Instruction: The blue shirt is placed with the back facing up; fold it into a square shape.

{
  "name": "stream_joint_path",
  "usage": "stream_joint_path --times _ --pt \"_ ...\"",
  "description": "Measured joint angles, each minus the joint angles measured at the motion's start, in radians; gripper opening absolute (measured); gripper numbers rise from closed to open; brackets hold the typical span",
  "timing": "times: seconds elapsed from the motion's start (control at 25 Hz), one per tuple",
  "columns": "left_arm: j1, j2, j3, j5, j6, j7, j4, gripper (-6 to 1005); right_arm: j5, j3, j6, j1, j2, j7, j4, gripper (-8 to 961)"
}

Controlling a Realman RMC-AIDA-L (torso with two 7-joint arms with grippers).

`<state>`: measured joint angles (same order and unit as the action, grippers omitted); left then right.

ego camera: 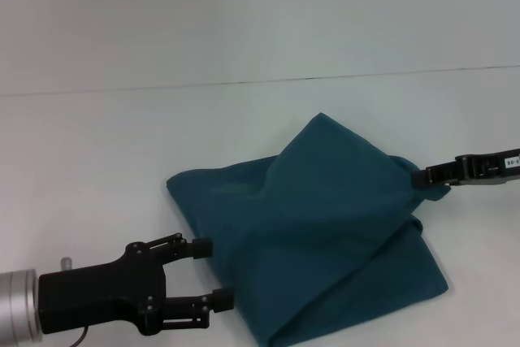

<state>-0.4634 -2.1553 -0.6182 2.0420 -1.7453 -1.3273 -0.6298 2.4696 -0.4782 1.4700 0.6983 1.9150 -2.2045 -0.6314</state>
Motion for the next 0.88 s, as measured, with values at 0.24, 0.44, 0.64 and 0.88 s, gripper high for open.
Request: stream_joint_path --times 0.24,0.44,0.64,0.88 --pt "0.0 -0.002 0.0 0.003 0.0 -0.002 0.0 907 0.0 -0.003 -0.017 -0.006 0.001 0.0 0.009 408" --pt "0.0 -0.003 0.0 0.003 0.0 -0.002 0.001 905 0.0 -0.004 -0.038 -0.013 0.0 -0.002 0.018 366" --pt "-0.003 -0.003 0.0 0.004 0.0 -0.003 0.009 906 0.0 -0.005 -0.053 -0.014 -0.001 -0.001 0.036 302" --pt "-0.004 -0.003 0.0 0.004 0.0 -0.006 0.01 907 -0.001 -0.009 -0.045 -0.012 0.001 0.003 0.036 296"
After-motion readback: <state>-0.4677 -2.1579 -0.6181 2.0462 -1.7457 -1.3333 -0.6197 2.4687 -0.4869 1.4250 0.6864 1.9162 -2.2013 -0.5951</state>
